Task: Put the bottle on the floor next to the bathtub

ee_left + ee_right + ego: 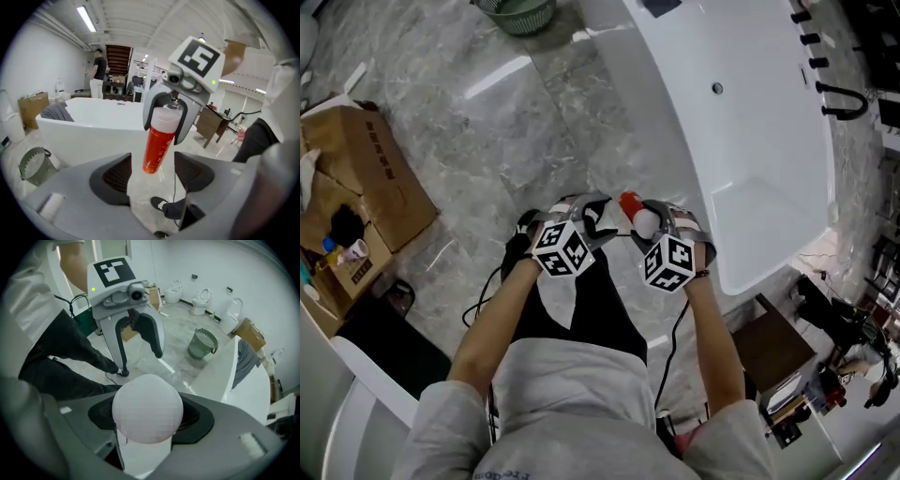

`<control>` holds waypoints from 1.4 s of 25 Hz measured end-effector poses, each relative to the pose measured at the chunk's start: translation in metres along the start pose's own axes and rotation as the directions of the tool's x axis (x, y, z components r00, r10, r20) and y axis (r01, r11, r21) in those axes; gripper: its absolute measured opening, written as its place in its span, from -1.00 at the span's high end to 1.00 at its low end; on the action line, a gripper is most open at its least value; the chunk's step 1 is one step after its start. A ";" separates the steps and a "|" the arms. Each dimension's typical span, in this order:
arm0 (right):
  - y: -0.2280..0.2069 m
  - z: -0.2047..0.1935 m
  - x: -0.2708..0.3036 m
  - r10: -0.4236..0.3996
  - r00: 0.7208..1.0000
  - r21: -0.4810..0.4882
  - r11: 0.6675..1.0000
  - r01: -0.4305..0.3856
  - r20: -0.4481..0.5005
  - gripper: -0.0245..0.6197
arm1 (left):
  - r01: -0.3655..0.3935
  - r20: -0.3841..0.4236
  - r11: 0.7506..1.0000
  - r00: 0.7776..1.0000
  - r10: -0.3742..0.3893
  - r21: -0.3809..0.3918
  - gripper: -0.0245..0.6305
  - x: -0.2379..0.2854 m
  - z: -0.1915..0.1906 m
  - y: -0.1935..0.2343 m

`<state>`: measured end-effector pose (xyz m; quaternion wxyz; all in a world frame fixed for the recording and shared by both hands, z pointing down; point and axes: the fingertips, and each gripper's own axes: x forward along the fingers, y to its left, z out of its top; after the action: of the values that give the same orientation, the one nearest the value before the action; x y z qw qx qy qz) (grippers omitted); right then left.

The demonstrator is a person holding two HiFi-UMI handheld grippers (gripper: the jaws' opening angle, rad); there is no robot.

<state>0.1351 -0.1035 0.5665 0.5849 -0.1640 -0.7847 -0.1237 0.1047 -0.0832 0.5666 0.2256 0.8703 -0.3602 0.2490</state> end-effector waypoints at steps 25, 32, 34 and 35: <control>-0.063 -0.135 0.212 -0.092 0.990 0.663 0.735 0.142 -0.109 0.02 | -0.259 0.045 0.926 0.959 0.281 -0.276 -0.07 0.010 -0.088 0.050; -0.064 -0.176 0.282 -0.110 0.981 0.753 0.630 0.192 -0.158 0.02 | -0.256 0.056 0.914 0.956 0.287 -0.316 -0.06 0.041 -0.114 0.055; -0.065 -0.187 0.299 -0.108 0.979 0.773 0.601 0.203 -0.173 0.02 | -0.253 0.064 0.911 0.955 0.288 -0.325 -0.06 0.047 -0.119 0.055; -0.065 -0.192 0.308 -0.105 0.978 0.783 0.587 0.207 -0.179 0.02 | -0.251 0.066 0.911 0.956 0.287 -0.328 -0.06 0.051 -0.122 0.054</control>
<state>0.1963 -0.2027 0.9159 0.6269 0.1909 -0.7338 0.1791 0.0630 -0.0738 0.7032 0.3048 0.7776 -0.5238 0.1675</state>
